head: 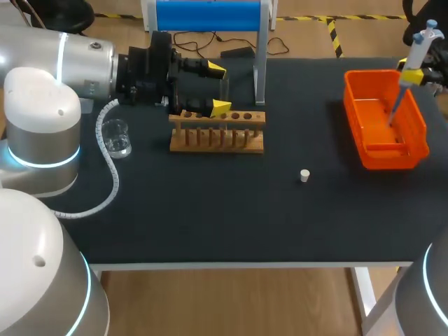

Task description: Invert the test tube, pick up the pipette, mount the tip to pipette, aspirate from beaker and dispense into the tube, eject the tip, return the pipette, and cap with the stopper.

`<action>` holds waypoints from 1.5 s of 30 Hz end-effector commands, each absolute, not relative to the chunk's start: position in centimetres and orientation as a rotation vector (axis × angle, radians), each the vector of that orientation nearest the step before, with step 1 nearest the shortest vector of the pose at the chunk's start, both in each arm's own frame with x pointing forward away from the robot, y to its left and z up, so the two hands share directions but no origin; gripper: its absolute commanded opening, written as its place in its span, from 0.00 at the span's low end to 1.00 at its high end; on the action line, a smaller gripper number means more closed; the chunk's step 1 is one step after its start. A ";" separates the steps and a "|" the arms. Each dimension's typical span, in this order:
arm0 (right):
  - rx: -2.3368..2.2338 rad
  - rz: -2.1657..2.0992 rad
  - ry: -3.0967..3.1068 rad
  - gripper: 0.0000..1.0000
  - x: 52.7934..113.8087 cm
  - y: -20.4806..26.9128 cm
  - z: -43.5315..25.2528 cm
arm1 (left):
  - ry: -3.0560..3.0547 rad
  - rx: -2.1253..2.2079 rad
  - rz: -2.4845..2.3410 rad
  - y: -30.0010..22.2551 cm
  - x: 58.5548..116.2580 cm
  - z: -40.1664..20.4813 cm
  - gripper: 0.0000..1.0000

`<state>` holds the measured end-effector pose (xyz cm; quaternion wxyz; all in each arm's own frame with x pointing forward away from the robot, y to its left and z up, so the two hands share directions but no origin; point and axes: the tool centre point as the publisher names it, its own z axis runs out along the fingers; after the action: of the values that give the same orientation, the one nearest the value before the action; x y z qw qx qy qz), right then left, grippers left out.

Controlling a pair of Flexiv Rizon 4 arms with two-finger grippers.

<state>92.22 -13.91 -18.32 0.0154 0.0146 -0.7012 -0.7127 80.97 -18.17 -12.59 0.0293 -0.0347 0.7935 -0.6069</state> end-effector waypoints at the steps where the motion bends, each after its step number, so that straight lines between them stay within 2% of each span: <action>1: 0.062 -2.214 -2.162 0.00 92.6 -14.2 -18.8 | 2.444 -0.108 -1.873 -18.2 80.9 -12.6 1.00; 36: 0.048 -2.214 -2.168 0.00 92.5 -14.2 -18.8 | 2.444 -0.108 -1.873 -18.2 80.9 -12.6 1.00; 45: 0.048 -2.214 -2.168 0.00 92.5 -14.2 -18.8 | 2.450 -0.182 -1.855 -25.7 83.7 -10.1 1.00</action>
<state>92.37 -14.07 -18.83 0.0192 0.0137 -0.6994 -0.7144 82.05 -21.04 -10.25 0.0328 -0.0572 0.7900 -0.6096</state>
